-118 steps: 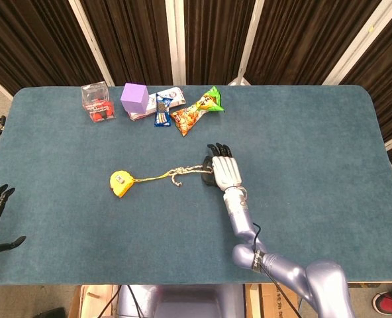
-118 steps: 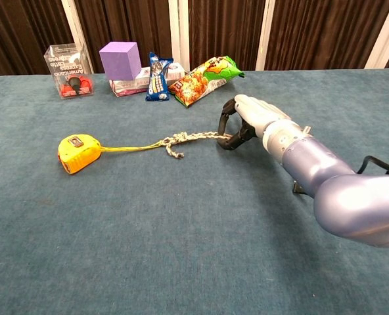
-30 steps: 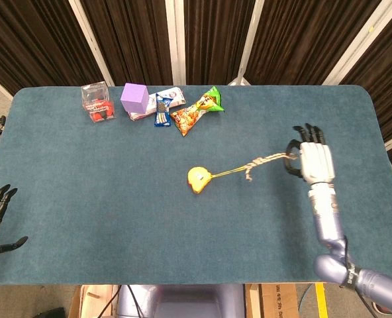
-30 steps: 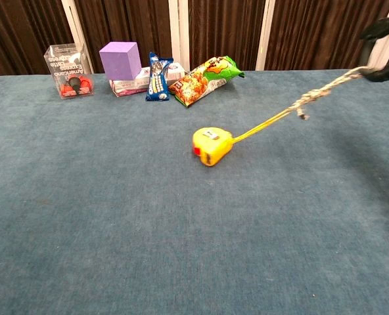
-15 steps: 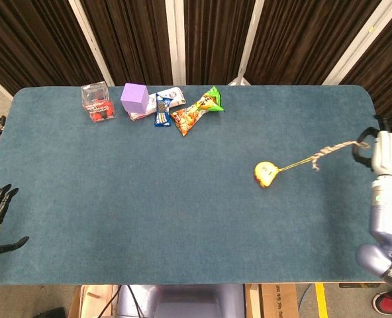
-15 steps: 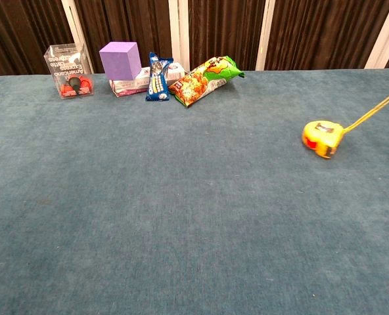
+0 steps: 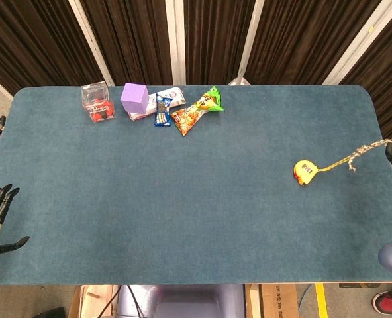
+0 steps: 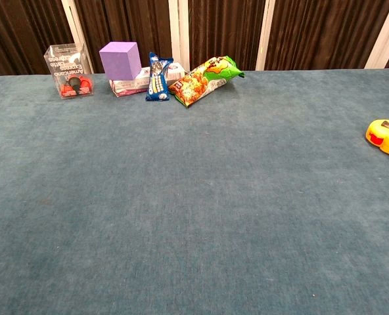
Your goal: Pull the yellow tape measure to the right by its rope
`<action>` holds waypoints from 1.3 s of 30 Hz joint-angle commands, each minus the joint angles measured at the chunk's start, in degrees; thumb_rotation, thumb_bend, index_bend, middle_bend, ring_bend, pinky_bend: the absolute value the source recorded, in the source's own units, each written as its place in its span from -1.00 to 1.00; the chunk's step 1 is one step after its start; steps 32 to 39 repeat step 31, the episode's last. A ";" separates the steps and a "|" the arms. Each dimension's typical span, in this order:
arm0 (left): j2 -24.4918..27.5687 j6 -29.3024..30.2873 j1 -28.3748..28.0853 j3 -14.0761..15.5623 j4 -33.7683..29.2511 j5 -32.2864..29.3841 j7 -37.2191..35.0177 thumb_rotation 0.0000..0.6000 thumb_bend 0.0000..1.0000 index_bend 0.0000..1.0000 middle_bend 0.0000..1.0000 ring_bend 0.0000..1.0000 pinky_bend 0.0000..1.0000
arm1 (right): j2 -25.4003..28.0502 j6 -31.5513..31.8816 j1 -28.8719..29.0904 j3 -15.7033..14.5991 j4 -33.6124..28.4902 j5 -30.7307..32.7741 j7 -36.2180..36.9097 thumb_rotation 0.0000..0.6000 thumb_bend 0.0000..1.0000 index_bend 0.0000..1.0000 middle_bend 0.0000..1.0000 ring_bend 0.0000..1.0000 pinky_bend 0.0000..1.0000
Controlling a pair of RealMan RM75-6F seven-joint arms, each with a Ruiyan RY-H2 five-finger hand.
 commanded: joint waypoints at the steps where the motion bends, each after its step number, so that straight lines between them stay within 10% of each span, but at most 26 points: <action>1: 0.01 0.04 0.04 -0.01 -0.02 -0.07 -0.01 1.00 -1.00 -1.00 -1.00 -1.00 -1.00 | 1.06 -0.97 -0.56 -1.20 -2.27 -0.37 -0.84 1.00 0.02 -0.99 -0.99 -1.00 -1.00; 12: 0.17 0.63 0.25 0.11 0.21 0.52 -0.24 1.00 -1.00 -1.00 -1.00 -1.00 -1.00 | 4.24 3.29 -4.53 -4.70 -15.97 -5.67 -0.08 1.00 -0.26 -1.00 -1.00 -1.00 -1.00; 20: -0.08 1.82 0.46 0.16 0.80 1.67 0.01 1.00 -1.00 -1.00 -1.00 -1.00 -1.00 | 6.85 13.74 -13.93 -14.68 -28.93 -24.86 5.47 1.00 -0.29 -1.00 -1.00 -1.00 -1.00; 29: -0.67 3.36 0.85 0.25 1.76 2.91 1.01 1.00 -1.00 -1.00 -1.00 -1.00 -1.00 | 6.65 25.55 -21.63 -22.94 -24.93 -39.78 5.77 1.00 -0.29 -1.00 -1.00 -1.00 -1.00; 39: -0.75 3.53 0.90 0.25 1.91 3.02 1.06 1.00 -1.00 -1.00 -1.00 -1.00 -1.00 | 6.69 26.51 -22.40 -23.54 -24.30 -40.52 6.27 1.00 -0.29 -1.00 -1.00 -1.00 -1.00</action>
